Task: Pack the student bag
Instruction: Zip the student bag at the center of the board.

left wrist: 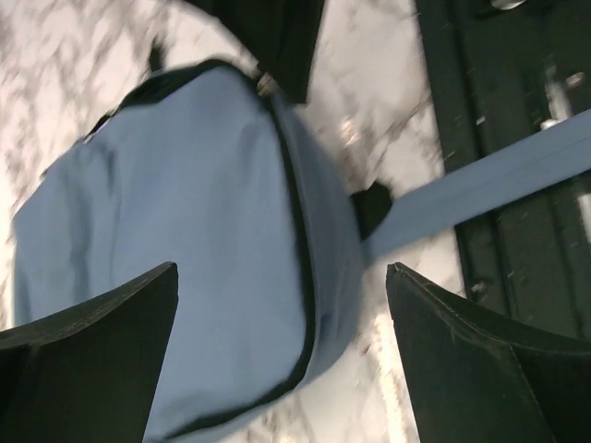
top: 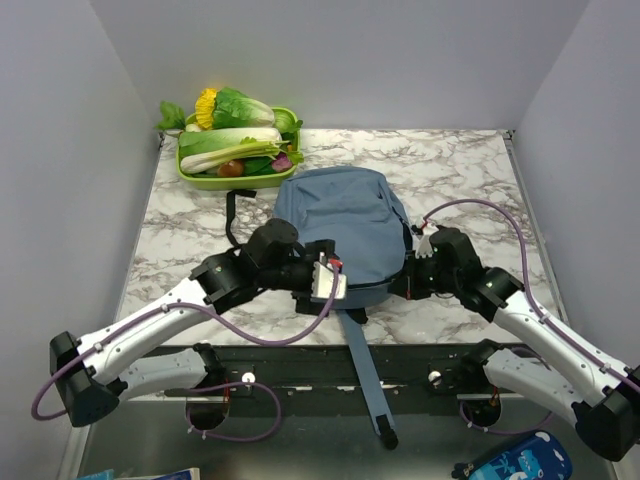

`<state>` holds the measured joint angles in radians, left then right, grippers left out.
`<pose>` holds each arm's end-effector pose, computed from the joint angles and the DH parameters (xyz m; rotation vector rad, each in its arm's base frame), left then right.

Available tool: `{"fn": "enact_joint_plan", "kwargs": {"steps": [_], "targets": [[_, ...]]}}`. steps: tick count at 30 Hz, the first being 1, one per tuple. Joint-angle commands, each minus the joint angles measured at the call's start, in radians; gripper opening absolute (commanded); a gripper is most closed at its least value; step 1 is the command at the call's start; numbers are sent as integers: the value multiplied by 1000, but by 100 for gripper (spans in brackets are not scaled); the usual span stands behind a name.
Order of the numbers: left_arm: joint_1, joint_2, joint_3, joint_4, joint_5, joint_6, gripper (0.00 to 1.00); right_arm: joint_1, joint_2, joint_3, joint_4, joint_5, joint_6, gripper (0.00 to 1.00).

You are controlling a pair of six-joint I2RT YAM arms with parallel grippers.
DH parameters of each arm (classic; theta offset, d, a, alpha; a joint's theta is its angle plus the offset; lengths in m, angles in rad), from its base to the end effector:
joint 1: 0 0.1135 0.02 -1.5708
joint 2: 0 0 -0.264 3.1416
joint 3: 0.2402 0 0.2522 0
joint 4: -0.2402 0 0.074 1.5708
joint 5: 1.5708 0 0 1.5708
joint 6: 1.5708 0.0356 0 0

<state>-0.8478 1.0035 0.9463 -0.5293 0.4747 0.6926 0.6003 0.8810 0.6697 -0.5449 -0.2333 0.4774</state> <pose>0.1295 -0.1713 0.3236 1.6781 1.3339 -0.6011 0.1465 0.1102 0.2499 -0.2731 2.4295 0.7861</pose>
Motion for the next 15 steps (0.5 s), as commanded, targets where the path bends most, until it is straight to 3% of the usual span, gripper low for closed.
{"fn": "enact_joint_plan", "kwargs": {"steps": [1,8,15], "targets": [[-140,114,-27,164,-28,-183,99,-4,-4,4,59,-49,-3,1],[-207,280,-81,471,-177,-281,99,-5,-48,-7,56,-54,10,1],[-237,403,-50,606,-320,-311,99,-5,-66,-32,83,-106,21,0]]}}
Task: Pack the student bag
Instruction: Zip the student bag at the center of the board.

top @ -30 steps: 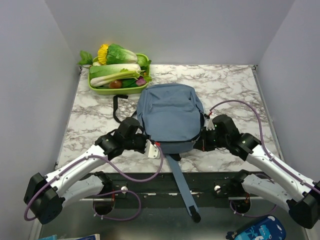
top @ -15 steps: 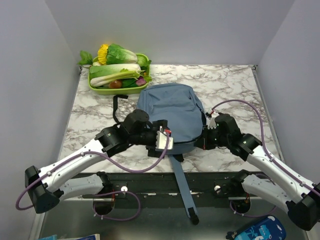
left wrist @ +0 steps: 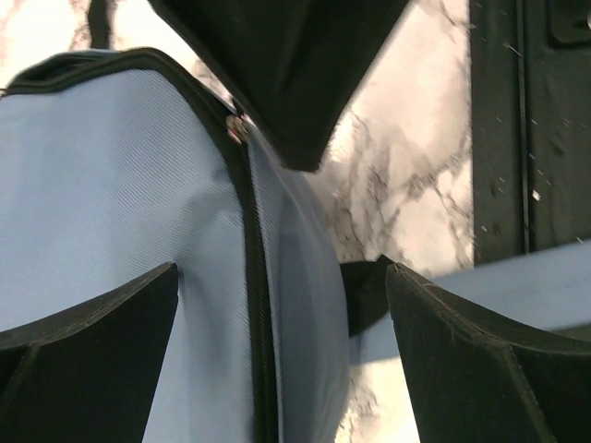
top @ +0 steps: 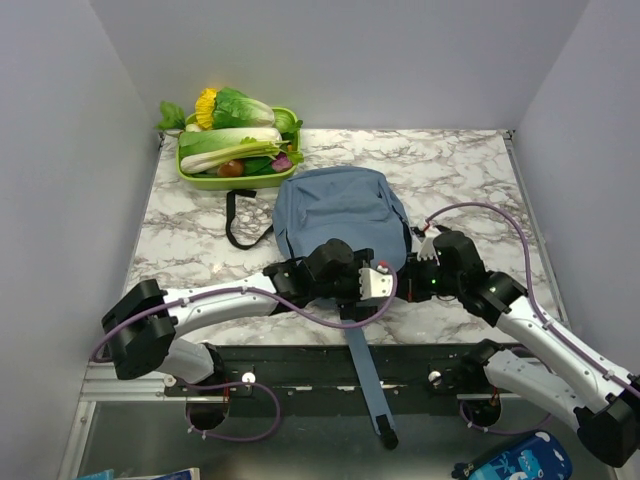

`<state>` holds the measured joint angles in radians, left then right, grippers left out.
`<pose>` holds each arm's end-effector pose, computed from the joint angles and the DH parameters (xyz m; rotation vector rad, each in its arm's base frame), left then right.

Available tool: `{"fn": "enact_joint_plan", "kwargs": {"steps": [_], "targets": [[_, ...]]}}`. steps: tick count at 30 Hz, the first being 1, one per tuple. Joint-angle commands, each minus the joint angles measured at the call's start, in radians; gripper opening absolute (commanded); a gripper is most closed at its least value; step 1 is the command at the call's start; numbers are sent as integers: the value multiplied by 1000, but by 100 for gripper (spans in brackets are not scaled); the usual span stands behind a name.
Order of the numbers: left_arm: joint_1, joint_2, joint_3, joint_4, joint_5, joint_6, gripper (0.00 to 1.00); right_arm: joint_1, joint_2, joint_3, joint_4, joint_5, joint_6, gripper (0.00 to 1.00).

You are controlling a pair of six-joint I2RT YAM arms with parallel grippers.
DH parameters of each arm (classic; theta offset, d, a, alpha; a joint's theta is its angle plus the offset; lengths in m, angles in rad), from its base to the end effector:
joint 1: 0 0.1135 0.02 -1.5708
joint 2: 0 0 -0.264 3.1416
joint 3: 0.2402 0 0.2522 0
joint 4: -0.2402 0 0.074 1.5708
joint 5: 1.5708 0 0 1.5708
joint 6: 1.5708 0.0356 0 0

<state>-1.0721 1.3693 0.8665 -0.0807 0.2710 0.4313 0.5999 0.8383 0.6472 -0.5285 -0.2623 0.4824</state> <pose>0.1356 -0.2690 0.2470 1.6195 1.4963 -0.6572 0.1408 0.1075 0.2507 -0.2853 2.3969 0.8351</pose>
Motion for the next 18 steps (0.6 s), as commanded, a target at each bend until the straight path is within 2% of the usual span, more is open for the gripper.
{"fn": "enact_joint_plan", "kwargs": {"steps": [1,5,7,8,9,11,12,15,18], "targets": [[-15,51,34,168,-124,-52,99,-5,-28,-12,70,-87,21,1],[-38,73,22,206,-133,-34,99,-5,-28,-20,88,-124,27,0],[-46,79,3,214,-112,-13,90,-5,-25,-20,99,-152,33,0],[-48,79,-1,219,-104,-8,83,-5,-25,-20,102,-155,35,0],[-52,79,-6,216,-81,-2,66,-5,-27,-20,101,-152,36,1],[-58,74,-12,182,-46,53,40,-5,-33,-23,96,-121,44,1],[-60,70,-12,164,-20,76,22,-5,-36,-20,90,-106,44,1],[-61,50,-4,60,8,153,3,-3,-21,18,24,-23,25,0],[-60,14,-7,-68,60,225,0,-6,5,48,-17,21,5,0]]}}
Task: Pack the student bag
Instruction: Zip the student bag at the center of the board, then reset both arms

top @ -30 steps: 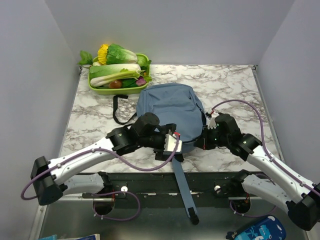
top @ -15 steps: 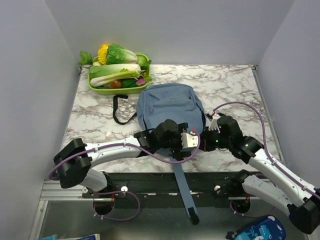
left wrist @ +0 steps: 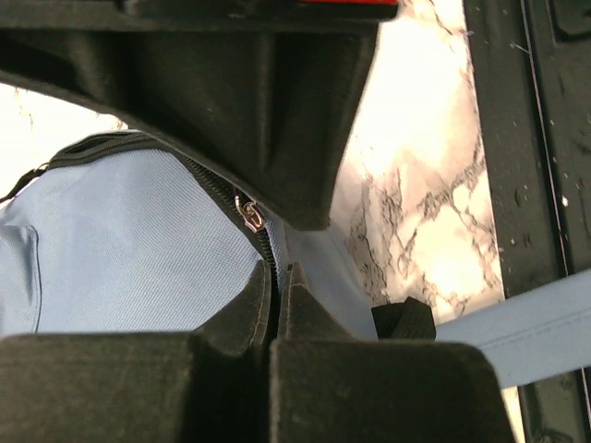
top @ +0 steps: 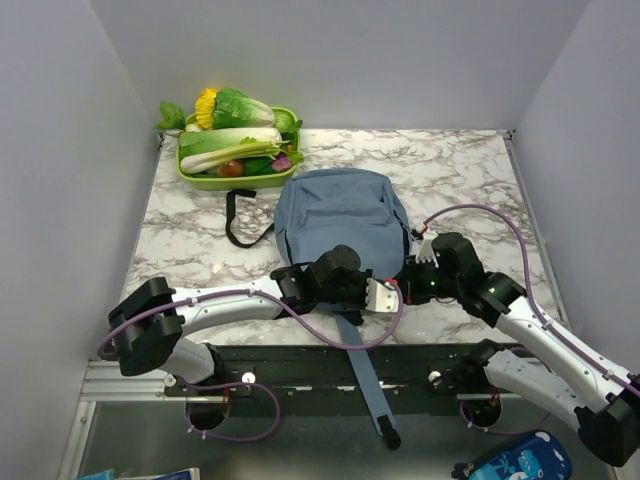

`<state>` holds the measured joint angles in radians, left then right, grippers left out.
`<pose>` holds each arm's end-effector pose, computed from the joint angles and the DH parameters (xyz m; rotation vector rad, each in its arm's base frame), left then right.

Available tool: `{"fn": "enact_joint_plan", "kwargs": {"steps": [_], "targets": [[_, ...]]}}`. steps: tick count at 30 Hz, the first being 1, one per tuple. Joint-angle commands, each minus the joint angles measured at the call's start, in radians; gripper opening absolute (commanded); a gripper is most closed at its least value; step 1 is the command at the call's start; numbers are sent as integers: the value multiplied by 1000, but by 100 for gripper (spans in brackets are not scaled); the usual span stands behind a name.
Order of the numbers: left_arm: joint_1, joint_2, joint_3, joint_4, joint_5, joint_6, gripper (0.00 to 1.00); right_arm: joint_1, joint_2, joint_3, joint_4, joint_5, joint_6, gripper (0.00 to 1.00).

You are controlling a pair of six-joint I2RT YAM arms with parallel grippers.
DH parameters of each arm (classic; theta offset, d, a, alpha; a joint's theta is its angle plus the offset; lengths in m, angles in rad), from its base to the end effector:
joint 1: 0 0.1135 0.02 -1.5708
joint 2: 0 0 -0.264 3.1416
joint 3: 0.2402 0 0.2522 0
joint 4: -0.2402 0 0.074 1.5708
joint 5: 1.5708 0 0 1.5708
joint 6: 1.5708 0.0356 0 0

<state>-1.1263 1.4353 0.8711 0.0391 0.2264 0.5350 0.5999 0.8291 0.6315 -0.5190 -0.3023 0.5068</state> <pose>0.1293 -0.2901 0.2403 1.6686 1.3348 -0.5900 0.1385 0.1076 0.2480 -0.2798 2.4066 0.8913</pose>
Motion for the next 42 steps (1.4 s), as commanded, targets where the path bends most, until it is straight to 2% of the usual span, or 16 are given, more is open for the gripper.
{"fn": "enact_joint_plan", "kwargs": {"steps": [1,5,11,17,23,26,27,28,30,31,32,34,35,38,42], "targets": [[-7,-74,-26,-211,114,131,0,-6,34,71,-47,72,-25,0],[-7,-144,-76,-339,122,207,0,-46,94,102,-98,149,-97,1],[-4,-217,-110,-501,136,273,0,-143,146,161,-119,164,-155,0],[-6,-282,-159,-562,155,318,0,-187,229,227,-112,215,-203,0],[-4,-306,-161,-584,154,333,0,-210,381,315,-55,293,-225,1],[8,-302,-155,-520,95,290,2,-229,413,365,-47,282,-223,0],[16,-297,-147,-490,71,222,43,-229,412,378,-49,281,-220,0],[31,-283,-120,-460,51,174,73,-230,407,378,-47,281,-218,1],[101,-265,-63,-415,13,105,99,-229,392,376,-49,270,-221,1],[132,-230,30,-426,19,41,99,-229,389,381,-62,256,-226,11],[163,-207,87,-471,28,10,99,-229,374,381,-67,220,-231,49],[242,-129,263,-534,39,-93,99,-229,349,370,-59,184,-231,70],[267,-101,320,-611,37,-121,99,-229,332,364,-49,161,-228,85],[306,19,537,-779,-8,-197,99,-229,279,349,-4,153,-214,95],[326,158,755,-978,-131,-274,99,-229,257,369,10,236,-191,100]]}}
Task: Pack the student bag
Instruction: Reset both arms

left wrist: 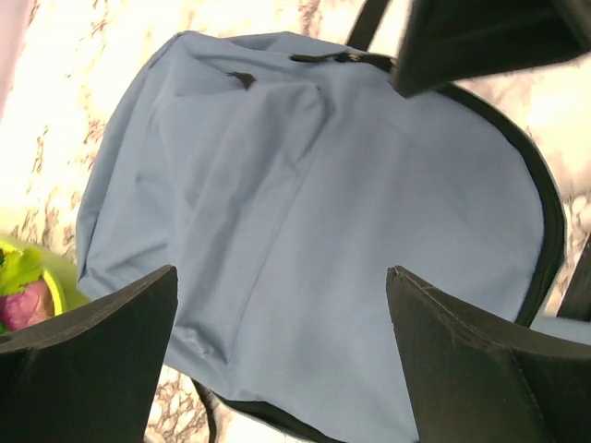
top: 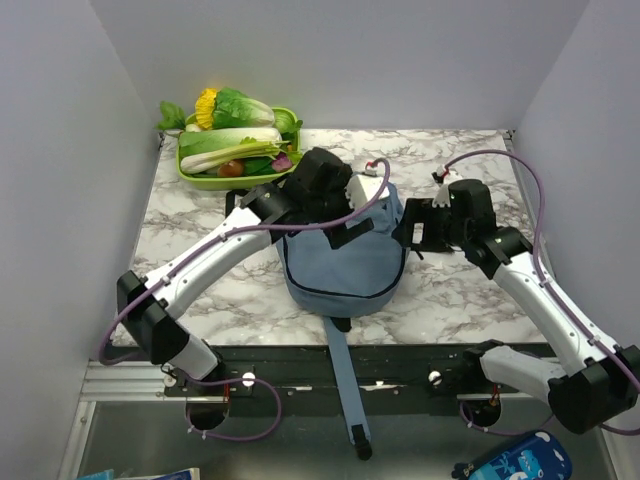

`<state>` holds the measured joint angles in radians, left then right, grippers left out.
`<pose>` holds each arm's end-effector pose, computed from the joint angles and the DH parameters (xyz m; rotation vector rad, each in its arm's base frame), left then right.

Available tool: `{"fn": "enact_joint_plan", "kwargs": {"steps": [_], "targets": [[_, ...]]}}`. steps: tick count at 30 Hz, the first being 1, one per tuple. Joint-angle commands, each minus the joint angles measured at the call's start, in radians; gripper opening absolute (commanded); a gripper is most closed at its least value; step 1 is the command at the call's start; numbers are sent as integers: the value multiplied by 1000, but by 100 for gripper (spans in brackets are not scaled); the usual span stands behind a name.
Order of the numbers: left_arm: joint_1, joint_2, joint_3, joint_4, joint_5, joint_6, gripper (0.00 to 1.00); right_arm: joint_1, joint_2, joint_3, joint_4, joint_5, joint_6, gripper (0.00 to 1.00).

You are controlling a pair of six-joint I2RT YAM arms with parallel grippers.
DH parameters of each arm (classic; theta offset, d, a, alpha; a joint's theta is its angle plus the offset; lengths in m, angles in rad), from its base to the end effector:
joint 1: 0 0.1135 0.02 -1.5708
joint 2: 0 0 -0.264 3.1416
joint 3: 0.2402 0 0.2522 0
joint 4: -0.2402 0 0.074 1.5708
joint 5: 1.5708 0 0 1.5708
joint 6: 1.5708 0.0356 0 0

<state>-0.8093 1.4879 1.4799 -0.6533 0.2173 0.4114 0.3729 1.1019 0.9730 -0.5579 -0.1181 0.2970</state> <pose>0.2217 -0.2437 0.3678 1.3880 1.7750 -0.4580 0.2182 0.0898 0.3077 -0.1514 2.2938 0.4858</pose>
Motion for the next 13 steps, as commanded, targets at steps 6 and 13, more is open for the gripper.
{"fn": "enact_joint_plan", "kwargs": {"steps": [6,13], "targets": [[129,196,215,-433,-219,-169,99,-2,-45,36,61,83,5,100],[286,-16,-12,-237,-178,-164,99,-3,-73,43,52,80,-13,100]]}}
